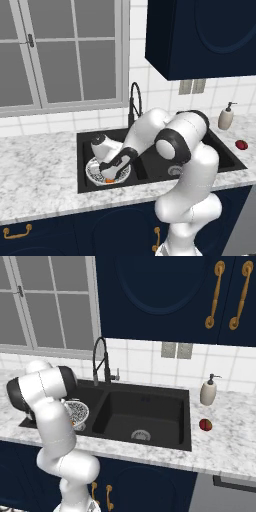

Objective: Put the colander in the sink, put the tangerine, tangerine, mango in the colander, and turn on the sink faucet and pour water over the colander.

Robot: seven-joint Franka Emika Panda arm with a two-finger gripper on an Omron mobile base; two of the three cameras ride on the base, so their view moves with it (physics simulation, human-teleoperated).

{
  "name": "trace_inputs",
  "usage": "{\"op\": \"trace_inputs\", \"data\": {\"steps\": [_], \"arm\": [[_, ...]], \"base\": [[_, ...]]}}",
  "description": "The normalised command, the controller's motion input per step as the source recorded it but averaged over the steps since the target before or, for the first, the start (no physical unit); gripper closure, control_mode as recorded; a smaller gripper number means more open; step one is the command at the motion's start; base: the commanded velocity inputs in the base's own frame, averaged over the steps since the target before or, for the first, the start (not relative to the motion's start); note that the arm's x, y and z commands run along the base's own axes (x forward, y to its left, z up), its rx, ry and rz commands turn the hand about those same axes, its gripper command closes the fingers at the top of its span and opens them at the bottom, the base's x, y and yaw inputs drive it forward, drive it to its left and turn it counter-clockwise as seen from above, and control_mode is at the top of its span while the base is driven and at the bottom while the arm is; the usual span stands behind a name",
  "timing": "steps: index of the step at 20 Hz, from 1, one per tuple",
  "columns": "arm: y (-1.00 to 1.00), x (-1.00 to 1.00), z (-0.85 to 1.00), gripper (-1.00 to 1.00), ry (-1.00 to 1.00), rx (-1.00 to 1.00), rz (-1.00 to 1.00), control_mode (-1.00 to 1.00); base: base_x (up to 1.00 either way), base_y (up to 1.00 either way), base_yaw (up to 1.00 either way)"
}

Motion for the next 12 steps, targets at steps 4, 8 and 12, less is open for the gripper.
{"op": "trace_inputs", "data": {"steps": [4, 8, 12], "arm": [[0.0, 0.29, -0.2, 1.0, 0.05, 0.0, 0.0, -1.0], [0.0, 0.35, -0.14, -1.0, 0.06, 0.0, 0.0, -1.0], [0.0, 0.09, -0.01, -1.0, 0.02, 0.0, 0.0, -1.0]], "base": [[0.0, 0.0, 0.0], [0.0, 0.0, 0.0], [0.0, 0.0, 0.0]]}}
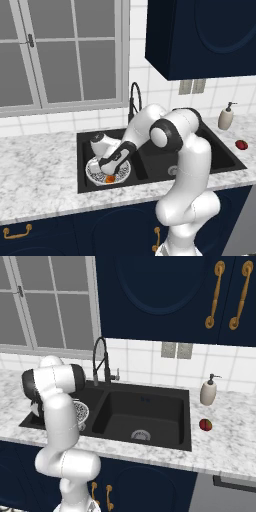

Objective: Put the colander in the sink, put the tangerine, tangerine, mango in the colander, and turn on the sink faucet and pour water over the colander.

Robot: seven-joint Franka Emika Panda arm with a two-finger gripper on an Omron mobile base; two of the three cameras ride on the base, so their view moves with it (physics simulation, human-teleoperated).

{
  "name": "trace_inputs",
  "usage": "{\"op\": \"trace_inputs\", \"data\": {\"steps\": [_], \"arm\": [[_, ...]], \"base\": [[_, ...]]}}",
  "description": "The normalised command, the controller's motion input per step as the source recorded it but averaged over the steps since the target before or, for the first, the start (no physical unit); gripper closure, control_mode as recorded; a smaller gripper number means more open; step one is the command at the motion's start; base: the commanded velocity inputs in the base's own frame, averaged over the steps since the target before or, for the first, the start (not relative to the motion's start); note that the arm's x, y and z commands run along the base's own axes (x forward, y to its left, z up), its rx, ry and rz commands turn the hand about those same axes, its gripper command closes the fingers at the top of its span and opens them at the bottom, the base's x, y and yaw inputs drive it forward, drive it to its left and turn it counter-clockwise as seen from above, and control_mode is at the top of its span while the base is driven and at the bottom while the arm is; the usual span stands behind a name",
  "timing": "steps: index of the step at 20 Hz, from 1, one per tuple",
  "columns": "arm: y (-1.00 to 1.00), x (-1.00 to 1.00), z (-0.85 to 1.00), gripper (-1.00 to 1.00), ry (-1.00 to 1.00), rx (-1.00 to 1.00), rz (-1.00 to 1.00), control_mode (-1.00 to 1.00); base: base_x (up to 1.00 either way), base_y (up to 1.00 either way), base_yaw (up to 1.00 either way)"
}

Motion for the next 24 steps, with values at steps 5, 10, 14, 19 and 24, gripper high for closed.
{"op": "trace_inputs", "data": {"steps": [5, 10, 14, 19, 24], "arm": [[0.0, -0.01, 0.22, -1.0, 0.0, 0.0, 0.0, -1.0], [-0.06, -0.46, 0.96, -1.0, -0.06, 0.12, 0.0, -1.0], [-0.32, -0.71, 1.0, -1.0, -0.02, 0.22, 0.0, -1.0], [-0.72, -0.91, 1.0, -1.0, 0.0, 0.22, 0.0, -1.0], [-0.94, -0.89, 0.95, -1.0, 0.0, 0.05, 0.0, -1.0]], "base": [[0.0, 0.0, 0.0], [0.0, 0.0, 0.0], [0.0, 0.0, 0.0], [0.0, 0.0, 0.0], [0.0, 0.0, 0.0]]}}
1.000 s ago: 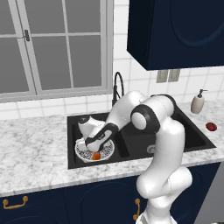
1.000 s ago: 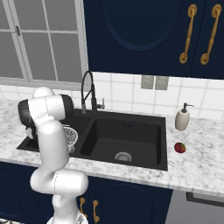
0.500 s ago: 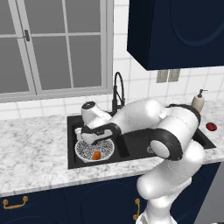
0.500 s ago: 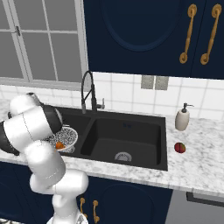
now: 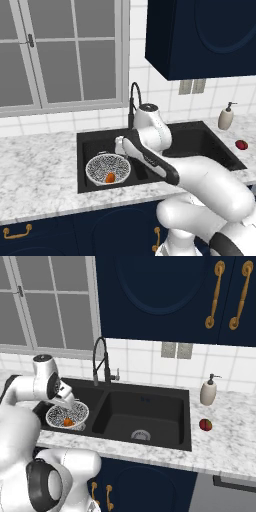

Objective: Put the colander in the sink, put the tangerine, tangerine, mango in the colander, and turn on the sink faucet and pour water over the colander.

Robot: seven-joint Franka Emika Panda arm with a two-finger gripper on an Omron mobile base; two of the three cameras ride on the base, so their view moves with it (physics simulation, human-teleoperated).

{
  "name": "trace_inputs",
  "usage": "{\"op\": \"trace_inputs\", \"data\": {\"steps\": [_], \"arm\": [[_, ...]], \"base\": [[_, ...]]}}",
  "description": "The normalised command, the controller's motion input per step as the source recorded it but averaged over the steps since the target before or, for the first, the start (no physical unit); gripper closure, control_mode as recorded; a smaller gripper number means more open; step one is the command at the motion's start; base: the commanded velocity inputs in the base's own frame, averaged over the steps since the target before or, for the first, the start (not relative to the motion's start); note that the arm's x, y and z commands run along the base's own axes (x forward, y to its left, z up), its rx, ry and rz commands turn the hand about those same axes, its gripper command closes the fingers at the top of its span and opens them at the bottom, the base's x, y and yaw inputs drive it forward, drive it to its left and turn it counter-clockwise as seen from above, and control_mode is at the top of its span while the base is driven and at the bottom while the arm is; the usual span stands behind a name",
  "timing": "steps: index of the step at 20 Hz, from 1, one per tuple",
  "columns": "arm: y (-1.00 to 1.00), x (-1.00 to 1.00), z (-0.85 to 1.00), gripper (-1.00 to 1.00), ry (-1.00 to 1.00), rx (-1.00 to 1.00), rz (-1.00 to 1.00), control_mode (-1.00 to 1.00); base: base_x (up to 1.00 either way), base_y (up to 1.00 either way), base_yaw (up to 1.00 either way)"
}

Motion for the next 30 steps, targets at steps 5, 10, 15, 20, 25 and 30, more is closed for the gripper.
{"op": "trace_inputs", "data": {"steps": [5, 10, 15, 20, 25, 30], "arm": [[-0.98, -0.27, 0.66, -1.0, 0.0, -0.01, -0.06, -1.0], [-1.0, 0.0, 0.39, -1.0, 0.0, -0.08, -0.12, -1.0], [-1.0, -0.02, 0.18, -1.0, 0.0, -0.04, -0.13, -1.0], [-1.0, 0.0, 0.03, -1.0, 0.0, -0.01, -0.17, -1.0], [-1.0, 0.14, -0.01, -1.0, 0.0, 0.0, -0.24, -1.0], [-1.0, 0.38, -0.04, -1.0, 0.03, -0.01, -0.26, -1.0]], "base": [[0.0, 0.0, 0.0], [0.0, 0.0, 0.0], [0.0, 0.0, 0.0], [0.0, 0.0, 0.0], [0.0, 0.0, 0.0], [0.0, 0.0, 0.0]]}}
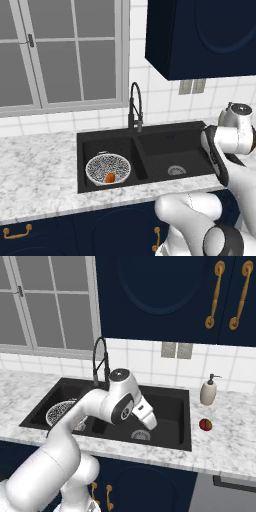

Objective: Put the colander in the sink, put the tangerine, tangerine, mango in the colander, and turn on the sink faucet and pour water over the colander.

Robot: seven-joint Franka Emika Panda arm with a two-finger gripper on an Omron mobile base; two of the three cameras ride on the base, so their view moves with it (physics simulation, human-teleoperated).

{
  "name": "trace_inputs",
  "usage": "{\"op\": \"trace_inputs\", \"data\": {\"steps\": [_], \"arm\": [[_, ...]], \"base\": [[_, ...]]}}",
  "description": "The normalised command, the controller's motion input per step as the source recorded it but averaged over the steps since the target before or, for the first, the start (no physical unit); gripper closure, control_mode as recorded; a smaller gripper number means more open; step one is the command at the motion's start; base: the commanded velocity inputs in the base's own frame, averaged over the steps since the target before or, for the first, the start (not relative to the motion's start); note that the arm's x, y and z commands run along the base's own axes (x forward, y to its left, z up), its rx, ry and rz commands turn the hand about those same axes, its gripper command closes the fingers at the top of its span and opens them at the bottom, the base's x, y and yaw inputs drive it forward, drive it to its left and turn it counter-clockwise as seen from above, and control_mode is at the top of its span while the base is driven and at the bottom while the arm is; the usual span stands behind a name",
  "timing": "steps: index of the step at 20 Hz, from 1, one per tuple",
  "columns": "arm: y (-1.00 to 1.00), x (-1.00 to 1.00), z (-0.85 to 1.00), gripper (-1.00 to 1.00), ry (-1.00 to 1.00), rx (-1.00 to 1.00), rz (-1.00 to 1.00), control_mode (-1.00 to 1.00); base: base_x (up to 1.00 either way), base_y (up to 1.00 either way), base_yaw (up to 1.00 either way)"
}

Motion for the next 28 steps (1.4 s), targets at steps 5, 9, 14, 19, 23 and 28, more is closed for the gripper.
{"op": "trace_inputs", "data": {"steps": [5, 9, 14, 19, 23, 28], "arm": [[-1.0, 0.59, -0.01, -1.0, 0.05, -0.01, -0.18, -1.0], [-0.99, 0.45, 0.0, -1.0, 0.08, 0.0, -0.11, -1.0], [-0.85, 0.24, 0.0, -1.0, 0.06, 0.0, -0.03, -1.0], [-0.6, 0.17, -0.04, -1.0, 0.05, 0.0, 0.02, -1.0], [-0.48, 0.04, -0.24, -1.0, 0.04, 0.0, 0.16, -1.0], [-0.28, 0.12, -0.3, -1.0, 0.05, 0.0, 0.24, -1.0]], "base": [[0.0, 0.0, 0.0], [0.0, 0.0, 0.0], [0.0, 0.0, 0.0], [0.0, 0.0, 0.0], [0.0, 0.0, 0.0], [0.0, 0.0, 0.0]]}}
